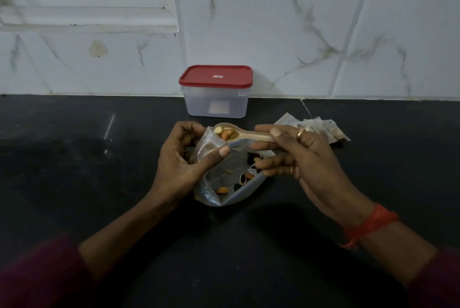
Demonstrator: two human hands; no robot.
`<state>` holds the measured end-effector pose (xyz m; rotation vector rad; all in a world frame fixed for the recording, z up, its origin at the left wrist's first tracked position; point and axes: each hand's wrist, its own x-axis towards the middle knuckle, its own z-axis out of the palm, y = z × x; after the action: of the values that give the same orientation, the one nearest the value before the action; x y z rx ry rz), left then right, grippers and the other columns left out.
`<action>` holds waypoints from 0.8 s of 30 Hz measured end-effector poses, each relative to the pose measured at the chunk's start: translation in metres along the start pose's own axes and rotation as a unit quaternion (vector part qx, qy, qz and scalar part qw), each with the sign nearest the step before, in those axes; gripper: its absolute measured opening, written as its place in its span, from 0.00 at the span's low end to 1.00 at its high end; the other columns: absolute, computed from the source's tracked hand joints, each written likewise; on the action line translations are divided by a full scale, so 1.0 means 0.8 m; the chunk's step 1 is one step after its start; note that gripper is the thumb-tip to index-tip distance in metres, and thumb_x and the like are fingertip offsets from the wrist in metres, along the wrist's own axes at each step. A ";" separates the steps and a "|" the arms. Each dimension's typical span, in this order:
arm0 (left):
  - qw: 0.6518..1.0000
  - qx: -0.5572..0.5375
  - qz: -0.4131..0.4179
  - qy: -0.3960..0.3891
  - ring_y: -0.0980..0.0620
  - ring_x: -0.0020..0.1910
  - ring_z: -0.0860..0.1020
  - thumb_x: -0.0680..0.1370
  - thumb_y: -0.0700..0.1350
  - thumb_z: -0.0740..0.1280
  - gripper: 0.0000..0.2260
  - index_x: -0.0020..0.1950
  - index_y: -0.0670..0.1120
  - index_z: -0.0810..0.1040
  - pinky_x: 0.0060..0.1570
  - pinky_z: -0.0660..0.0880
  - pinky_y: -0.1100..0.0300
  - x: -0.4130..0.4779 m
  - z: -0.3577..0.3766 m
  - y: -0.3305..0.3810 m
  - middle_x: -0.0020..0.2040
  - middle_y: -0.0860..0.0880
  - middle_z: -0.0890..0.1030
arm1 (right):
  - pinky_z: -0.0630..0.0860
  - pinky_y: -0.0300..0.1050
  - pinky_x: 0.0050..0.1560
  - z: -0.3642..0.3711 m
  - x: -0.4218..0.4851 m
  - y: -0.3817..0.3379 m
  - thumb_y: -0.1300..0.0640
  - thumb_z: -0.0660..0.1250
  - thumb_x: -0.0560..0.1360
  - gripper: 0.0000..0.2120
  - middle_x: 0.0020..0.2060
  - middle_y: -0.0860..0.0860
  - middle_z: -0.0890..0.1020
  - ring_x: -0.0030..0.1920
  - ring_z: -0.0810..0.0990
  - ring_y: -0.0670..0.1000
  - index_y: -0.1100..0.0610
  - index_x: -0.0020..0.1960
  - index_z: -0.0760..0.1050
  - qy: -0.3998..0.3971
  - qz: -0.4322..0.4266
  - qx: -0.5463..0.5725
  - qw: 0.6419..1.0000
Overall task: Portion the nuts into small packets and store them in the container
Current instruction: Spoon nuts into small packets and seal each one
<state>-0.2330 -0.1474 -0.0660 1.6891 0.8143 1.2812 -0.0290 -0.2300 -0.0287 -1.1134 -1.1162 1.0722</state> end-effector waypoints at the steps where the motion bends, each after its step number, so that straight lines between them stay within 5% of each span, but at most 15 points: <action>1: 1.000 -0.009 -0.007 -0.002 0.49 0.53 0.84 0.65 0.56 0.77 0.25 0.56 0.49 0.74 0.48 0.82 0.56 0.000 0.000 0.000 0.53 0.47 0.83 | 0.83 0.41 0.38 0.003 -0.002 0.001 0.52 0.63 0.77 0.15 0.49 0.55 0.87 0.39 0.86 0.51 0.54 0.61 0.80 -0.022 -0.006 -0.024 0.999; 6: 0.999 -0.036 -0.035 -0.011 0.49 0.53 0.84 0.66 0.50 0.81 0.28 0.60 0.46 0.72 0.50 0.83 0.54 0.001 0.001 -0.001 0.54 0.46 0.84 | 0.84 0.43 0.42 0.006 -0.004 0.007 0.51 0.64 0.75 0.16 0.52 0.51 0.86 0.43 0.87 0.53 0.50 0.62 0.79 -0.080 -0.021 -0.077 0.994; 12: 0.998 -0.021 -0.049 -0.039 0.51 0.55 0.83 0.72 0.32 0.73 0.25 0.66 0.47 0.74 0.49 0.81 0.60 0.004 -0.001 -0.010 0.57 0.47 0.83 | 0.84 0.43 0.43 0.005 -0.003 0.010 0.52 0.64 0.76 0.17 0.55 0.49 0.86 0.44 0.87 0.52 0.51 0.63 0.78 -0.077 -0.033 -0.061 0.995; 17: 0.998 -0.034 -0.038 -0.048 0.51 0.54 0.84 0.72 0.48 0.71 0.21 0.64 0.48 0.75 0.47 0.81 0.60 0.002 0.001 -0.003 0.56 0.49 0.83 | 0.84 0.43 0.42 0.007 -0.002 0.012 0.51 0.63 0.75 0.17 0.54 0.50 0.86 0.39 0.86 0.49 0.51 0.63 0.78 -0.062 -0.030 -0.005 0.998; 24: 0.997 0.021 0.008 -0.067 0.53 0.54 0.82 0.82 0.46 0.64 0.11 0.65 0.49 0.74 0.50 0.82 0.57 0.003 -0.004 -0.001 0.54 0.51 0.80 | 0.83 0.41 0.38 0.007 -0.001 0.008 0.50 0.60 0.77 0.16 0.53 0.52 0.86 0.37 0.86 0.49 0.51 0.61 0.79 -0.036 -0.039 0.061 0.997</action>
<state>-0.2354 -0.1443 -0.0657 1.7979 0.7551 1.1537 -0.0349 -0.2297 -0.0347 -0.9351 -1.1269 1.1111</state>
